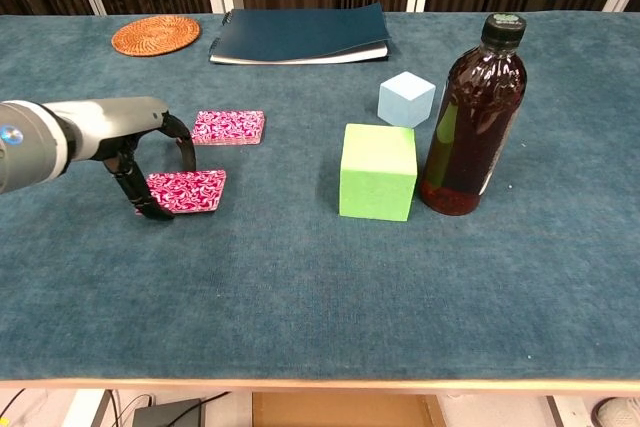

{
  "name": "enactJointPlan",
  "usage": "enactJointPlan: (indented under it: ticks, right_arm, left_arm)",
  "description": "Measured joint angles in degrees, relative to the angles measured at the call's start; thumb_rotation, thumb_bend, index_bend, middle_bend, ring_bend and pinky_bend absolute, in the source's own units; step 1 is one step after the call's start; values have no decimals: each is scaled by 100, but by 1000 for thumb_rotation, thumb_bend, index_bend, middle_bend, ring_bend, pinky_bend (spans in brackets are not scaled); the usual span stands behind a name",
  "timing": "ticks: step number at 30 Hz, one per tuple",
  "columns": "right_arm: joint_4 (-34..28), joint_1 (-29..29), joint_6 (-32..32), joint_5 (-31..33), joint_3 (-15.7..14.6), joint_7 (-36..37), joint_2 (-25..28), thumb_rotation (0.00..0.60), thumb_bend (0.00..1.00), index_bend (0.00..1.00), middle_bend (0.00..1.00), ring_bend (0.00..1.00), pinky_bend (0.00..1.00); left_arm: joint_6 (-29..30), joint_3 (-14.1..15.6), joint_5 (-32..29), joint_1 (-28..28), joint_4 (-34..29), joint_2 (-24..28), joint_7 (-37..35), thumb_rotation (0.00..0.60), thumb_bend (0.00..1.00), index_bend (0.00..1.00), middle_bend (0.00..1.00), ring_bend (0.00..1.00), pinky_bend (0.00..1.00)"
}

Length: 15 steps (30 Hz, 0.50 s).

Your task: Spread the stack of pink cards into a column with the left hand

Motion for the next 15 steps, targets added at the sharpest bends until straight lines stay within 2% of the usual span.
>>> enactJointPlan:
  ticks: [15]
  right_arm:
    - [3, 0, -15, 14, 3, 34, 12, 600, 268, 96, 69, 142, 186]
  left_arm:
    - [-95, -367, -347, -319, 137, -284, 401, 600, 267, 532, 177, 31, 2]
